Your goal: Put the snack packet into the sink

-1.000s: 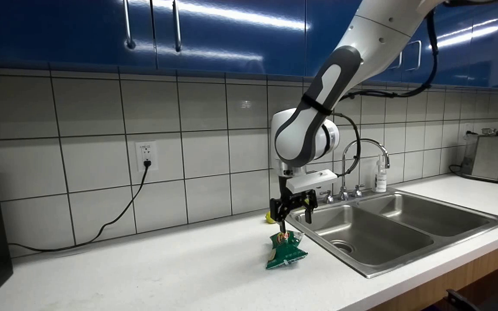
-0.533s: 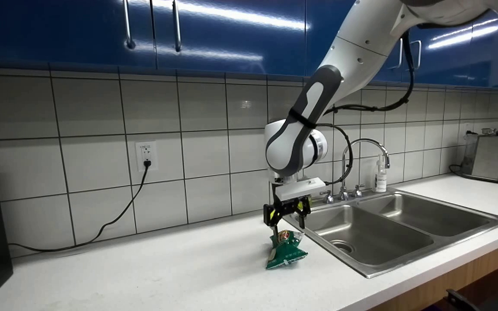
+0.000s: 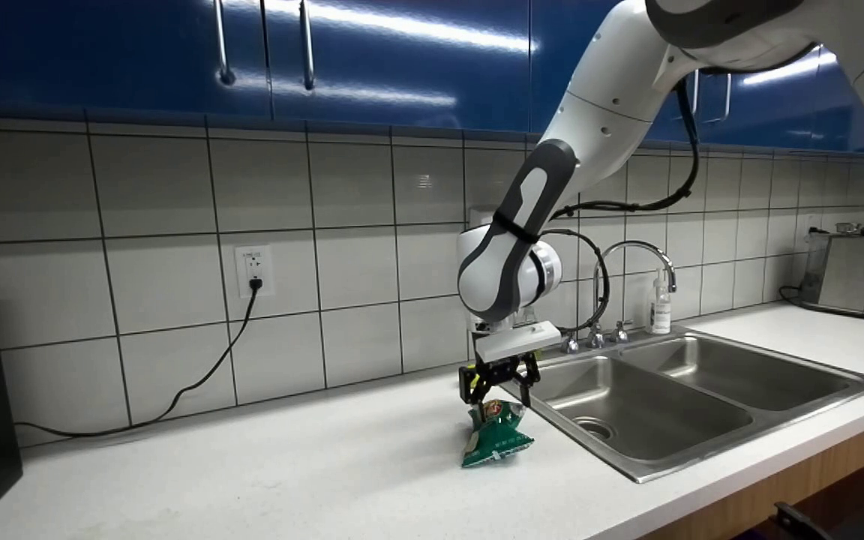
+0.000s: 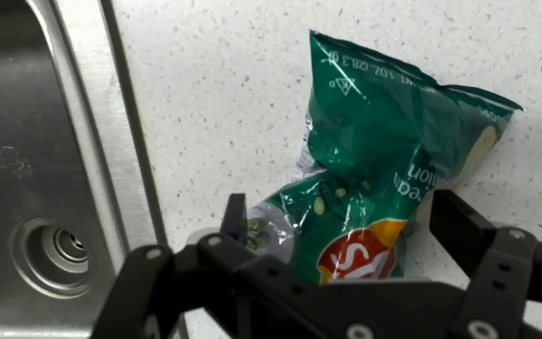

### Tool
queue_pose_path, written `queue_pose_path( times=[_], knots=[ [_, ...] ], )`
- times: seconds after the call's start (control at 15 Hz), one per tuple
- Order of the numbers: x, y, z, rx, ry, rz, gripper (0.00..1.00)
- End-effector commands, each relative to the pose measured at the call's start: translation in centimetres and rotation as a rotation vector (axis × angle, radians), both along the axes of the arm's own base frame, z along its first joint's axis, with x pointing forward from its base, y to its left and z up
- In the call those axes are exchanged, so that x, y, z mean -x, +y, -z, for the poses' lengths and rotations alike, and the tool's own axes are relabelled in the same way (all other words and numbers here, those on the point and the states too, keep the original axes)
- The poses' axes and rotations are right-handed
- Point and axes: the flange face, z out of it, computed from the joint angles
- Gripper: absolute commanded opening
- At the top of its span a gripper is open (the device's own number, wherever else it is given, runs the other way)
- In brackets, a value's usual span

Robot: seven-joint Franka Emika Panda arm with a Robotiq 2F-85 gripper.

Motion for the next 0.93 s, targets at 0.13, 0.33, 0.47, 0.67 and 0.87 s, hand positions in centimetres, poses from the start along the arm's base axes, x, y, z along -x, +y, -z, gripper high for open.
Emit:
queue_pose_path(
  times=[0.13,0.33,0.47,0.67,0.87],
  knots=[
    [-0.87,0.29,0.45,0.035,0.008,0.019,1.00],
    [-0.94,0.26,0.68,0.040,0.009,0.020,1.00],
    [-0.98,0.25,0.72,0.038,0.009,0.020,0.72],
    [-0.97,0.17,0.85,0.038,0.010,0.019,0.49],
    [-0.92,0.00,1.10,0.034,0.017,0.021,0.25]
  ],
)
